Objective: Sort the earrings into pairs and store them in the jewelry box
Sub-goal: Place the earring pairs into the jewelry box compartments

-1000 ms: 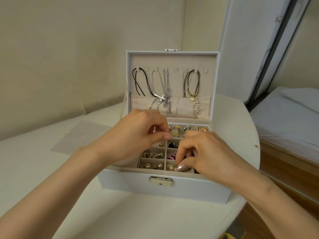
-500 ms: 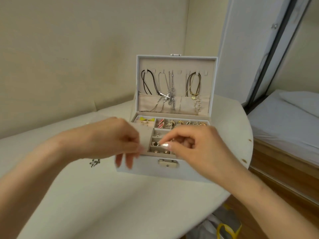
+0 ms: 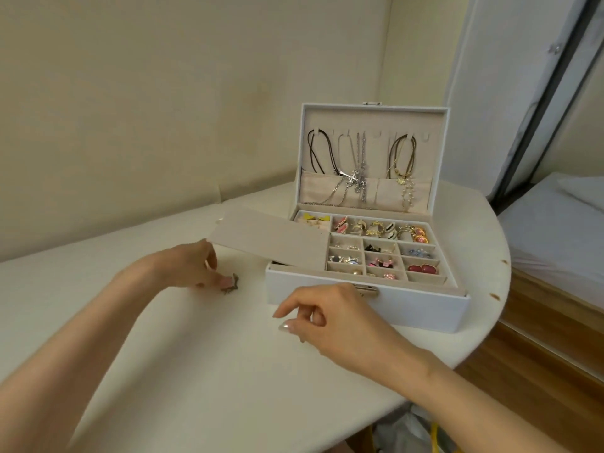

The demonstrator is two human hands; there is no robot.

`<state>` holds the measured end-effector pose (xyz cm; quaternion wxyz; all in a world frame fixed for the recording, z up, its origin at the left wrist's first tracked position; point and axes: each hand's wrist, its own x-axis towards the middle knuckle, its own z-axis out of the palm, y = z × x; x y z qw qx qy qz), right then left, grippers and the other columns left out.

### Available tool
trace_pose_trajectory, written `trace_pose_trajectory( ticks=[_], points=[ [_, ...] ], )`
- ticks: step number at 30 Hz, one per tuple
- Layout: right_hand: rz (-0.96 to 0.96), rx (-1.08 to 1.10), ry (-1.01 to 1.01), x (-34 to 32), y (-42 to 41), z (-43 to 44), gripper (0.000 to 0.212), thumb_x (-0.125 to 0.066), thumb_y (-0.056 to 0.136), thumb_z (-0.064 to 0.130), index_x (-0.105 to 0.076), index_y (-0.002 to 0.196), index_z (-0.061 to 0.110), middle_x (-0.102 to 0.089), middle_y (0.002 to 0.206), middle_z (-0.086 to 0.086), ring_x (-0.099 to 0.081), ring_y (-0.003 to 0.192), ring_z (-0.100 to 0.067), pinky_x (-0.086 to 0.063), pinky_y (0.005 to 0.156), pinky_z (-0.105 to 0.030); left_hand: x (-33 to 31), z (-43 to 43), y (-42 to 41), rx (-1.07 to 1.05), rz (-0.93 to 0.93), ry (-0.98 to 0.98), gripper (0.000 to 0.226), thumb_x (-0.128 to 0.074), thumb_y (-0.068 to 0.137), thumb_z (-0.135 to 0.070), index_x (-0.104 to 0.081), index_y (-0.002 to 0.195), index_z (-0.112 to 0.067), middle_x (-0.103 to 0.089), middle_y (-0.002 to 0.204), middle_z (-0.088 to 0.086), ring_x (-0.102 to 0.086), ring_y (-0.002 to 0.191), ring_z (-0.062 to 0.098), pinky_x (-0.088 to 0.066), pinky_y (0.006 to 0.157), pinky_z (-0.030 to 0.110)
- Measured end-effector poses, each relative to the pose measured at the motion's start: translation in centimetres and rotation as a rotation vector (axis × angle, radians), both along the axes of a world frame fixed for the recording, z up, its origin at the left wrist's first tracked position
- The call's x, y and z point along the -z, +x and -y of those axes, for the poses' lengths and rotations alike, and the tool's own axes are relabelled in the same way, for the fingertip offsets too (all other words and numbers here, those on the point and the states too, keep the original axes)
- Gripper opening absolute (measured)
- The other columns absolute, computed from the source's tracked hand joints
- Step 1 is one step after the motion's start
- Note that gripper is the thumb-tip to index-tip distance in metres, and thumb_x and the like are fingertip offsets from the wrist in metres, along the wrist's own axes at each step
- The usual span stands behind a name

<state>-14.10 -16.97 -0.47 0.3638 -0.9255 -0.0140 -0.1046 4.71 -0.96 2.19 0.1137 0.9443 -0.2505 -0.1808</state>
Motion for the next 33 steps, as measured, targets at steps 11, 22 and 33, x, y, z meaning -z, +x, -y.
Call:
trace_pose_trajectory(
  ticks=[11, 22, 33],
  points=[
    [0.020, -0.056, 0.004, 0.0, -0.2, 0.0, 0.009, -0.064, 0.086, 0.027, -0.071, 0.090, 0.026, -0.063, 0.072, 0.006, -0.052, 0.062, -0.007, -0.039, 0.058, -0.013, 2.8, -0.1, 1.8, 0.277, -0.005, -0.427, 0.023, -0.075, 0.073, -0.004, -0.062, 0.063, -0.020, -0.065, 0.063, -0.006, -0.057, 0.062, 0.009, -0.044, 0.066, 0.024],
    [-0.023, -0.065, 0.023, 0.6, 0.0, -0.3, 0.009, -0.063, 0.087, 0.025, -0.071, 0.091, 0.025, -0.063, 0.070, 0.005, -0.052, 0.057, -0.005, -0.038, 0.056, -0.014, 2.5, 0.8, 0.4, 0.364, -0.143, -0.419, 0.017, -0.073, 0.078, -0.013, -0.065, 0.093, -0.011, -0.063, 0.079, 0.003, -0.055, 0.065, 0.004, -0.043, 0.064, 0.014],
    [0.046, -0.048, 0.154, 0.3, 0.0, 0.0, 0.018, -0.068, 0.083, 0.018, -0.068, 0.099, 0.025, -0.061, 0.075, 0.002, -0.059, 0.058, -0.015, -0.050, 0.054, -0.023, -0.2, 0.9, -1.7, 0.443, -0.448, -0.112, 0.008, -0.070, 0.080, -0.011, -0.067, 0.079, -0.018, -0.064, 0.073, -0.006, -0.055, 0.069, 0.005, -0.042, 0.065, 0.014]
  ],
)
